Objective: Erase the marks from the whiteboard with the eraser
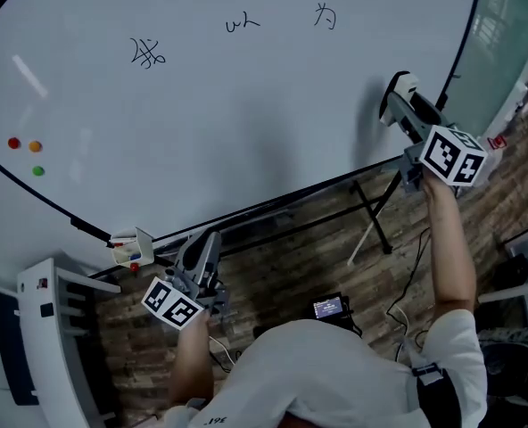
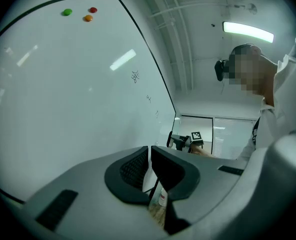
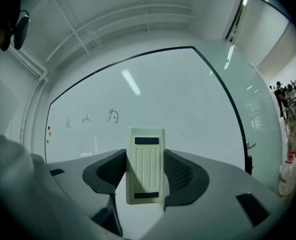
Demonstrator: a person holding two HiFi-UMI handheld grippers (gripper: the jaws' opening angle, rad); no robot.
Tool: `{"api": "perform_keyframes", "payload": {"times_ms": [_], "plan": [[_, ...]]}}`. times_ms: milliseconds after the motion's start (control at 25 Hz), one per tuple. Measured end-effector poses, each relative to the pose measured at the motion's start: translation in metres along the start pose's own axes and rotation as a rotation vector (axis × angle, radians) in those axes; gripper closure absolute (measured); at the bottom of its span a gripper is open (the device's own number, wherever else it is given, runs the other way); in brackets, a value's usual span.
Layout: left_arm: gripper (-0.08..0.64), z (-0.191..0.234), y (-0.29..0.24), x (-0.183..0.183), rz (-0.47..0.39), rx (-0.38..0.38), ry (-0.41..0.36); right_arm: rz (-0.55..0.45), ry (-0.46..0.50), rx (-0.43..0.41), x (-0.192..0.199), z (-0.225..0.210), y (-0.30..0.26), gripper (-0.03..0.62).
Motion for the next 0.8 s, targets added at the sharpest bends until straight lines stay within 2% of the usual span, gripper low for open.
{"api": "perform_keyframes", "payload": {"times_ms": [480,800], "plan": [[0.507,0.030,-0.026,-0.042,-0.040,0.010,-0.072,-0.061,0.048,0.113,-0.072,-0.019,-0.048,0.339],[0.506,0.038,-0.039,-0.062,-0.067,-0.007,-0.133,-0.047,0.036,0.151,-0.081,-0.031,-0.076,0.339]]}}
Point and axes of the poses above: the fingertips, and each gripper's own axes: y backward along the fingers, z to its left, x out of its underside, the point moved 5 cm from there along y, backward along the fingers, and after that the axes turned 4 degrees about -y, right-handed, at the moved point
